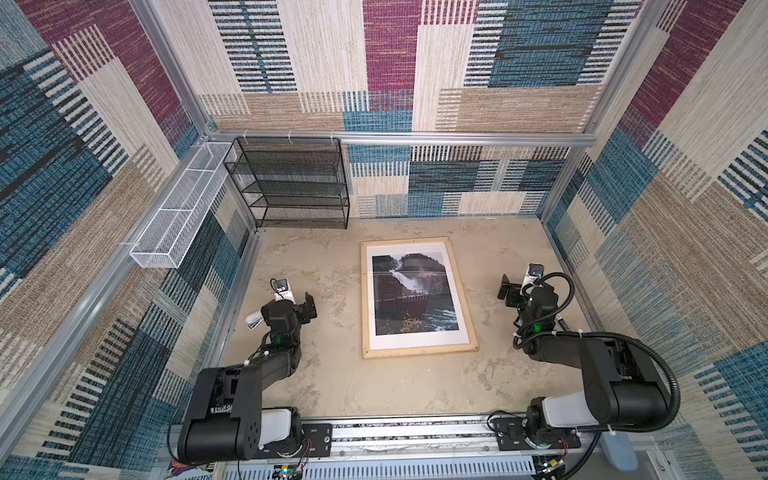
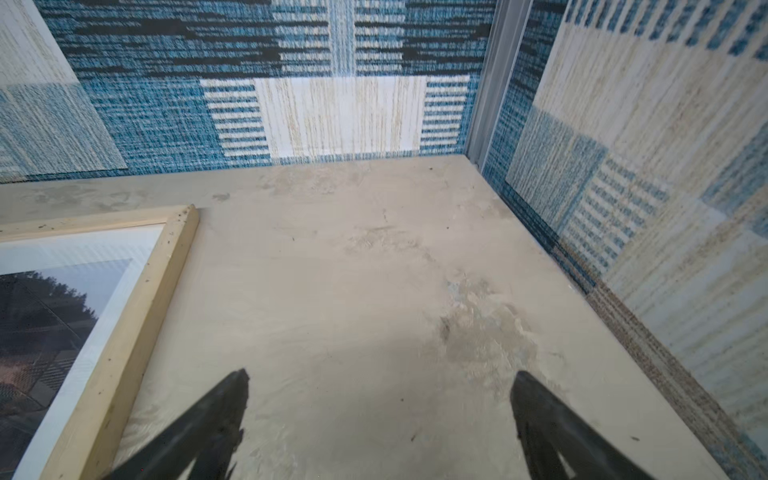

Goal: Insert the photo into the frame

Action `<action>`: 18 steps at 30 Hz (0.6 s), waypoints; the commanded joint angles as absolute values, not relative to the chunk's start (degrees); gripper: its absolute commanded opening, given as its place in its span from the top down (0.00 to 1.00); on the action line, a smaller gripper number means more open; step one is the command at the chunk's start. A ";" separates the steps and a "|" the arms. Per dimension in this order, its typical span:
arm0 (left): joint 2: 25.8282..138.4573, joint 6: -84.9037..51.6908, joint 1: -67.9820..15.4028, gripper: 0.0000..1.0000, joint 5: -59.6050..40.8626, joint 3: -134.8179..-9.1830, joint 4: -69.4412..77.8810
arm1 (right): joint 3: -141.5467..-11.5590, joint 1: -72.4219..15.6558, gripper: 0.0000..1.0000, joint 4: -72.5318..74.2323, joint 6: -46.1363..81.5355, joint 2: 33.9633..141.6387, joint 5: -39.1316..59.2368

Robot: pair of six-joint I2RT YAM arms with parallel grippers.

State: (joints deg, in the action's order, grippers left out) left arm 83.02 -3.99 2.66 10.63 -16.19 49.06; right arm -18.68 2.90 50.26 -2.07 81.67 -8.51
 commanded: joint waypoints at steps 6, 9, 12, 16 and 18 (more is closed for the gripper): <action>86.86 -1.49 4.30 0.01 -4.25 -24.43 44.18 | -15.03 3.43 0.00 58.17 -3.60 78.86 -5.68; 87.86 -1.88 4.56 0.01 -4.22 -23.21 48.33 | -14.46 3.74 0.00 59.12 -3.06 78.28 -6.08; 88.35 -1.90 4.57 0.01 -3.80 -23.65 48.48 | -18.98 4.25 0.01 53.81 -2.99 81.47 -4.48; 88.05 -1.93 4.55 0.01 -3.87 -23.62 47.95 | -14.53 4.31 0.00 57.09 -0.65 77.46 -0.24; 87.91 -1.93 4.53 0.01 -3.63 -23.67 47.95 | -11.35 4.29 0.01 64.79 1.54 76.55 3.43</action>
